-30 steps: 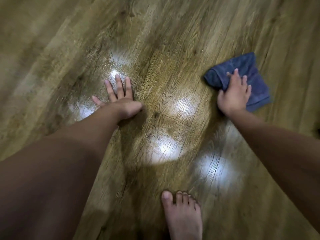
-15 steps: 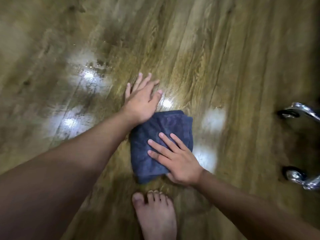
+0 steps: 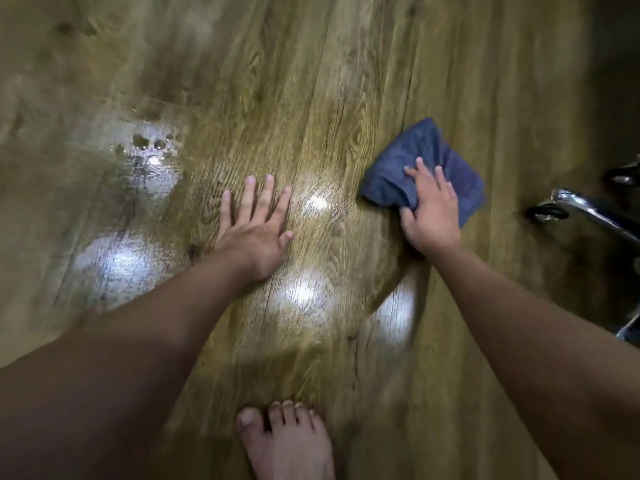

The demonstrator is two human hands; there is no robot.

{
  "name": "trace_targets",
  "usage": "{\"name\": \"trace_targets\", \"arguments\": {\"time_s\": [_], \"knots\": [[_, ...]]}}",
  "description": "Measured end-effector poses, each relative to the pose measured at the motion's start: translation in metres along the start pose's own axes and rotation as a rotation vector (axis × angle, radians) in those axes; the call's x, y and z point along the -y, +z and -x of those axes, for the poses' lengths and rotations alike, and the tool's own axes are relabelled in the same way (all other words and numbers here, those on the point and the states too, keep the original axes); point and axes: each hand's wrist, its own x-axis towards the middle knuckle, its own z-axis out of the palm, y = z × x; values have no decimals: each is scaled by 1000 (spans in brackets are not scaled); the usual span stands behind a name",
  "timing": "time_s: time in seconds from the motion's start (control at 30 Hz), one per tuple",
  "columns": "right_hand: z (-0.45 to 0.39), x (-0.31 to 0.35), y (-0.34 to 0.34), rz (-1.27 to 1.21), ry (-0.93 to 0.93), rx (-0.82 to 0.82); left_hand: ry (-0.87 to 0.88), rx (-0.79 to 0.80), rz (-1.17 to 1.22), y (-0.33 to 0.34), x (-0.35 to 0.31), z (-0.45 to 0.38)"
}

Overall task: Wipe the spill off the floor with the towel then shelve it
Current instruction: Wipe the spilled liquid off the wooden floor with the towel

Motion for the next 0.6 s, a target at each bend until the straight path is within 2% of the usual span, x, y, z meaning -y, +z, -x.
{"name": "trace_targets", "arguments": {"time_s": [0.1,0.2,0.3,0.43,0.6], "knots": [[-38,29,3,-73,242,-22,-10,17,-16,-3,0,0],[-42,54,11,-65,295,-30,-9,52,-6,-6,-1,2],[-17,66,15,23,164,-6,25,73,55,-9,2,2],[45,85,26,74,-70,78,78,116,283,-14,12,-1],[134,119,40,27,-255,221,89,-157,368,-21,28,-1]]}}
